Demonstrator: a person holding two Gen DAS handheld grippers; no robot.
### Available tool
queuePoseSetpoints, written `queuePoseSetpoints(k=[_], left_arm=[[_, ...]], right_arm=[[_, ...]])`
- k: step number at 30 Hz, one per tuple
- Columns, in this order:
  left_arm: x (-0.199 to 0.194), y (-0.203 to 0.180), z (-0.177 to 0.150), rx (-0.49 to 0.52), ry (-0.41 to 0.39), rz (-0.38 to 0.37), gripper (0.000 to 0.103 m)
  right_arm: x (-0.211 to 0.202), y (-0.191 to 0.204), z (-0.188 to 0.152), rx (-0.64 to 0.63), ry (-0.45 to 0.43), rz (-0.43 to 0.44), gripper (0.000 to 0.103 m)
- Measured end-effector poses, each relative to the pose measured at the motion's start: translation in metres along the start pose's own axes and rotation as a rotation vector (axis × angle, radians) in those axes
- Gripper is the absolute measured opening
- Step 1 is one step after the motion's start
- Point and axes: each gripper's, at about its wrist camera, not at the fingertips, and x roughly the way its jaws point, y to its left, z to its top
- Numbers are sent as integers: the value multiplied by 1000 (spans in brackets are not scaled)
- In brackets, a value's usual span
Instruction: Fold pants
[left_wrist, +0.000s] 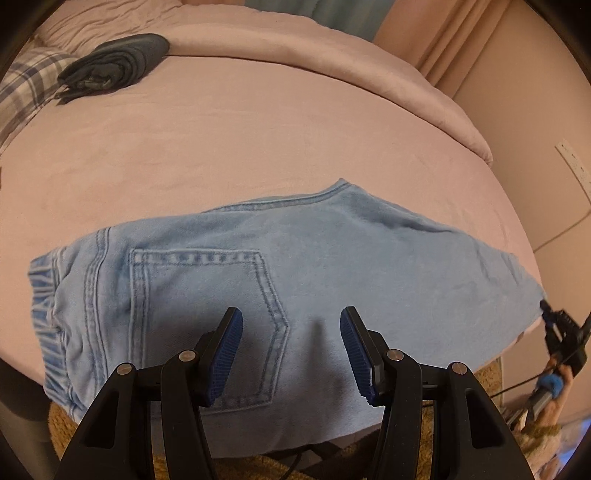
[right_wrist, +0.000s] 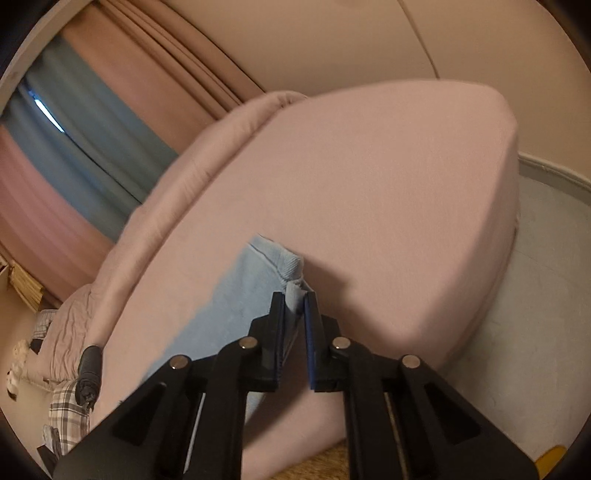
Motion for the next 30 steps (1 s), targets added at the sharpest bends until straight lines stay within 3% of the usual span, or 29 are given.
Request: queuePoseSetpoints(k=[3,6,9,11,13,16,20,21,22,28,30], left_arm=[[8,1,-1,5,19,26,54],[17,6,-6,4,39,37,54],[19,8,-7,22,38,36,54],[19,8,-8,27,38,41,54],[19,8,-8,26,32,46,54],[20,8,-11,6,7,55,54],[18,12,-14,16,-7,89,54],[17,14,-14,20,-11,110,54],[16,16,-14,22,-15,136,54],[14,32,-11,-22,-8,99,54],[15,32,-9,-23,-3,94,54]], right_arm=[[5,13,2,-64,-11,-74,9],[30,0,-6,-61,61,-155,9],[37,-28,-11,18,84,-93,10],[34,-35,-2,66,108,-52,20],[27,-34,7,58,101,-80,33],[22,-27,16,9,68,-125,38],[47,-24,22,9,162,-65,33],[52,-20,21,-15,166,-66,14],[52,-15,20,-51,150,-79,9],[12,9,17,-114,21,-97,8],[4,7,15,-116,19,-108,8]])
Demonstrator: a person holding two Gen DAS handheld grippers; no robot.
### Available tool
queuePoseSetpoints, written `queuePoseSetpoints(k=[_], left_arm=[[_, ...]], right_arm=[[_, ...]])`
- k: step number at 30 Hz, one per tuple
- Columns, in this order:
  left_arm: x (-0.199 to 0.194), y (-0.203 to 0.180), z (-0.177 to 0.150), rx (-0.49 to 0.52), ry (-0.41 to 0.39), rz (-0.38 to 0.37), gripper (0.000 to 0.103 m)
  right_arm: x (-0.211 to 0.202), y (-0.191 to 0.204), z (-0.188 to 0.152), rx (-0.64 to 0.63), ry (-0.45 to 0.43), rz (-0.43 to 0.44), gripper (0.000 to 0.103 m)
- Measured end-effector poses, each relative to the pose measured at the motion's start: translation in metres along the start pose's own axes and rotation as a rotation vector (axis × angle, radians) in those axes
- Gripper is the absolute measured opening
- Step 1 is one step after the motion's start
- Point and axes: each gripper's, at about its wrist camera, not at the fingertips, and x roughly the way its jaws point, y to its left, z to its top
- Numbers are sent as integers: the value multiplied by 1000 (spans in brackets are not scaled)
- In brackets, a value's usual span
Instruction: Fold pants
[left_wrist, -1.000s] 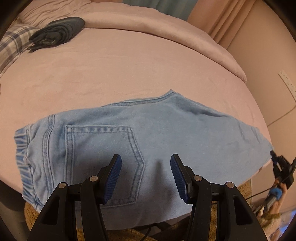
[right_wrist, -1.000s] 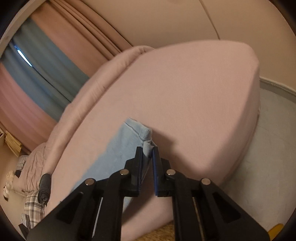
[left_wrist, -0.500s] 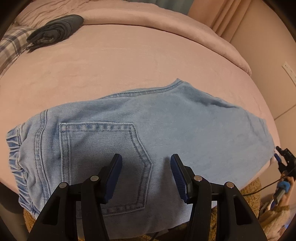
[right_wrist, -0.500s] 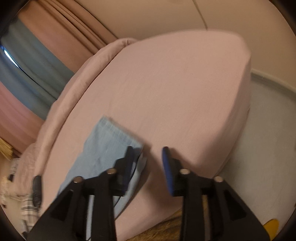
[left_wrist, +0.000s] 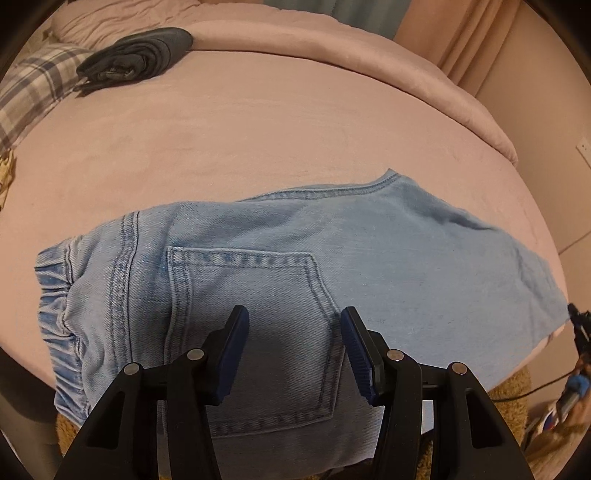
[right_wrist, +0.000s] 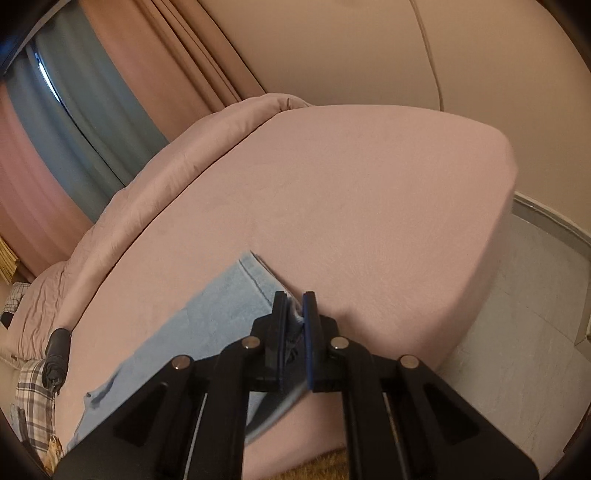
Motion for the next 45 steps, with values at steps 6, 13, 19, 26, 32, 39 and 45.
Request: queuePoseSetpoints(k=[6,13,19,26,32,39,45], left_arm=[[-1,1,0,37,8,21,54],[-1,6,1,7,5,6,54],[-3,2,-3,13,-3,25,54],[-30,-39,-3,84,-31,-148,54],[-18,-95,-5,198,-24,-215,54],[29,-103,-16,179,94,-173,52],[24,-103,-21,187,71,-133,46]], right_arm=[[42,-27,-10,56,102,-33,9],[39,-13,-12,-56,83,-109,10],[40,-12,-11,-73,86,-132,10],[40,-5,-13,-115,85,-183,11],[36,-3,-17,-140,75,-207,13],[38,-5,-16,-152,78,-200,14],[38,-8,-16,-144,77,-192,14]])
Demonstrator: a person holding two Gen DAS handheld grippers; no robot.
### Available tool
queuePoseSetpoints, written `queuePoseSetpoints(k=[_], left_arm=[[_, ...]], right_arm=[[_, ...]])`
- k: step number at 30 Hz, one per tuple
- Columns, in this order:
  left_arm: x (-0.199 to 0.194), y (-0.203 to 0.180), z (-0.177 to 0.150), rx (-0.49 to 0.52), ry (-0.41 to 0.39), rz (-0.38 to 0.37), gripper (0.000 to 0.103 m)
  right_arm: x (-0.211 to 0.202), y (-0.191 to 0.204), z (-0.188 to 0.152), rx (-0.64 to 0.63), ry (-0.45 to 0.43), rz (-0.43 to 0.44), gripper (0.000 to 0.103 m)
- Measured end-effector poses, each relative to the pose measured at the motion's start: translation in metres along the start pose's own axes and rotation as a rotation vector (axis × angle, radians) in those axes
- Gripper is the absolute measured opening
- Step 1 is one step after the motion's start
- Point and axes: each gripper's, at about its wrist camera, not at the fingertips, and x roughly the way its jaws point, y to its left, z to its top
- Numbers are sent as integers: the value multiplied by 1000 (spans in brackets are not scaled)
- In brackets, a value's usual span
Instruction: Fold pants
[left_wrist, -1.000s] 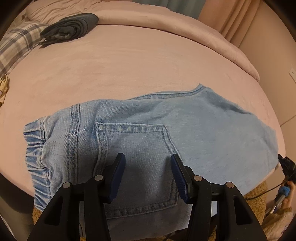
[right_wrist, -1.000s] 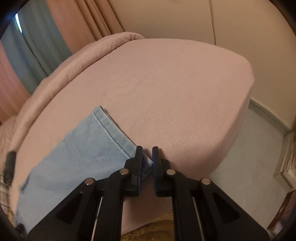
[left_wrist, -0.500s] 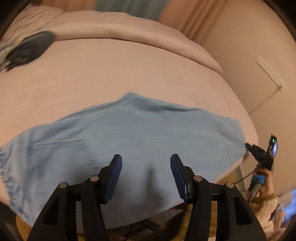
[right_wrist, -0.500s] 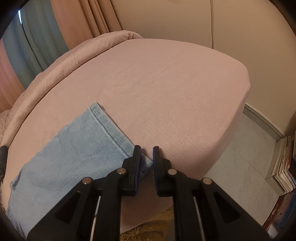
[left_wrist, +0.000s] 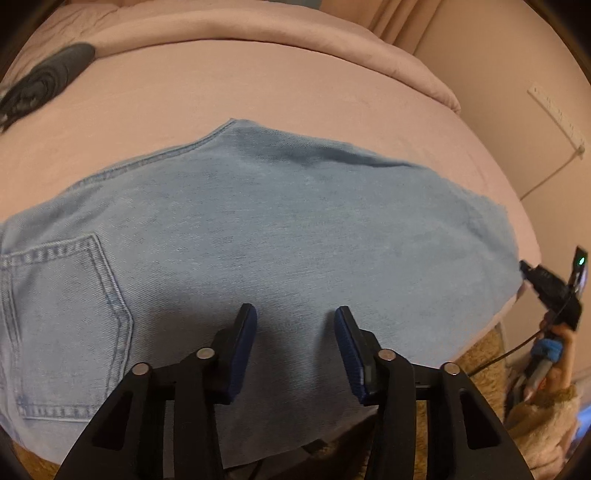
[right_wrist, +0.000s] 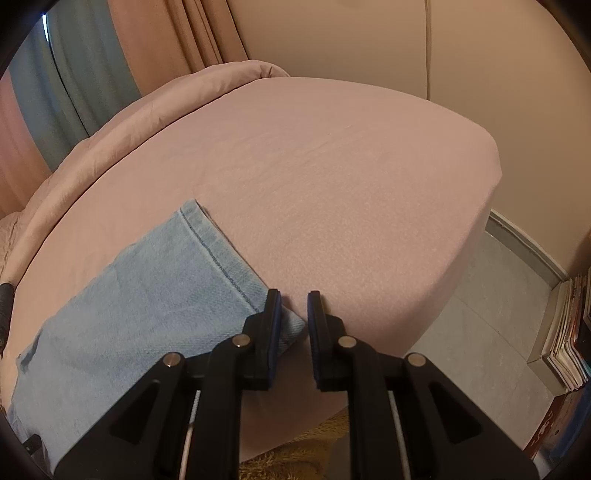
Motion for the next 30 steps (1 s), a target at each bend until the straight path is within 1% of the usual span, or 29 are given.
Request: queuePoseSetpoints(k=[2,3,4,5,8,9,11,12,13,15,16,18,19,21,22,24,25,26,27,28,29,30], left_arm=[[1,-4,-1,10,-5,15,45],[1,-4,-1,10,-8,23,42],[1,-1,-2,7,-10,32,36],[0,2,-3,2,-10,39,34],[-7,8,2,-16,15,19,33],[-12,10,5,-15,19,9,33],[-22,7,14,-4,-21,-34,33],[-27,6,21,0,-45,-56,33],[-31,4,30,4,-67,-71,33],[-31,-1,48,14,-101,-91,33],[-25,-4,60,11,-105,-92,33],[-9,-8,80,1,-94,-68,33],[3,-10,89,2,-86,-48,33],[24,-10,102,-4,-65,2,33],[32,-7,105,-14,-56,16,33],[51,5,110,-73,-35,42,33],[55,8,110,-93,-48,42,33],[57,13,109,-119,-74,45,32],[56,16,110,-130,-83,61,28],[56,15,110,-126,-85,70,28],[56,14,109,-113,-86,84,28],[56,12,108,-99,-88,98,28]], right_arm=[[0,0,-1,4,1,4,14],[0,-1,-1,4,2,8,15],[0,-2,-1,5,2,10,15],[0,-2,-1,6,2,12,16],[-3,-1,2,5,9,-1,20],[-6,2,4,-4,13,-15,25],[-17,7,9,-19,0,-33,28],[-26,12,12,-26,-25,-33,33],[-35,18,16,-33,-52,-23,42],[-47,36,20,-66,-74,19,48],[-48,46,22,-92,-71,47,48],[-46,68,23,-137,-54,128,48],[-40,81,24,-151,-26,182,47],[-23,101,26,-168,29,244,47],[-14,109,26,-179,48,255,46],[6,121,27,-193,82,254,44],[16,124,27,-196,99,248,41],[31,127,27,-200,125,224,38],[40,128,26,-200,142,197,31],[49,127,25,-200,145,165,23],[52,125,24,-202,124,154,21],[54,122,24,-196,113,165,21]])
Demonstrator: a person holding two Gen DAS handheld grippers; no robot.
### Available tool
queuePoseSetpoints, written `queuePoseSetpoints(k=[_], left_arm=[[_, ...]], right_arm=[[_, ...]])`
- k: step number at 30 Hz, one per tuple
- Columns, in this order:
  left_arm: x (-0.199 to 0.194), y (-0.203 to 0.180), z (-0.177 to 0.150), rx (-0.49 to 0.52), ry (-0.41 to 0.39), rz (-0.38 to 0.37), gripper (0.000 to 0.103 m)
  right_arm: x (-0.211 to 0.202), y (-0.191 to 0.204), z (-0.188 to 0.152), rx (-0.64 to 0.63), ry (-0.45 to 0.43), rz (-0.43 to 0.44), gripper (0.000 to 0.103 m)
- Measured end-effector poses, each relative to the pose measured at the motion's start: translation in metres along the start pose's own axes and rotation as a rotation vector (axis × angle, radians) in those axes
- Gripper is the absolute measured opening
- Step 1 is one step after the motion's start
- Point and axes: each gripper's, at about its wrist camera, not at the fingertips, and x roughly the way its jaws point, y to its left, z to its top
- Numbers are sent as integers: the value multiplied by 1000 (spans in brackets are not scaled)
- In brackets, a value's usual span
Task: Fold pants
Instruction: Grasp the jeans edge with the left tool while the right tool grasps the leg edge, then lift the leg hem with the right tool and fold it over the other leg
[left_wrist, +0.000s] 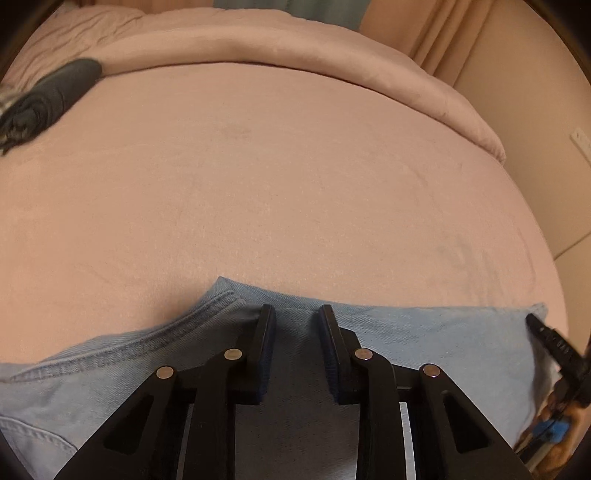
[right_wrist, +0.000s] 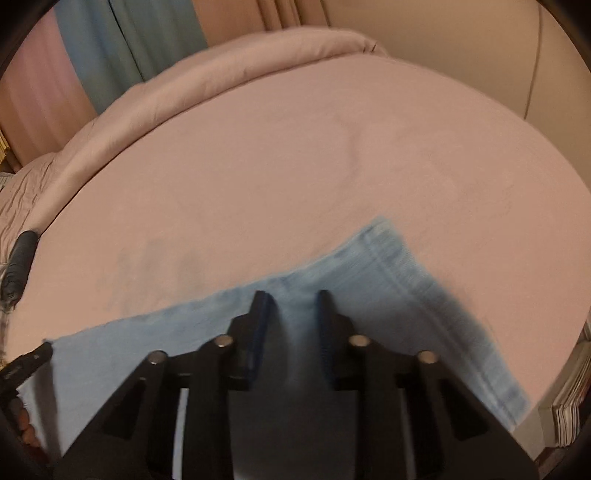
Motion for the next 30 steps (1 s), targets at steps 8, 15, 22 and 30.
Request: queuePoseSetpoints(k=[8,15,22,30], left_arm=[[4,3,2,-21,-15,-10,28],[-27,1,-12,-31,7,-119,28],[-53,-42,-44,93,54,-281,28],[-50,-79,-85,232,119,-245,47]], right_arm=[[-4,-13,-7,18,-21,2,0],[-18,-20,-10,75,-41,60,13],[-68,-30,-24,119,-127,37,50],[-102,-48,-51,138,-160,-83,63]])
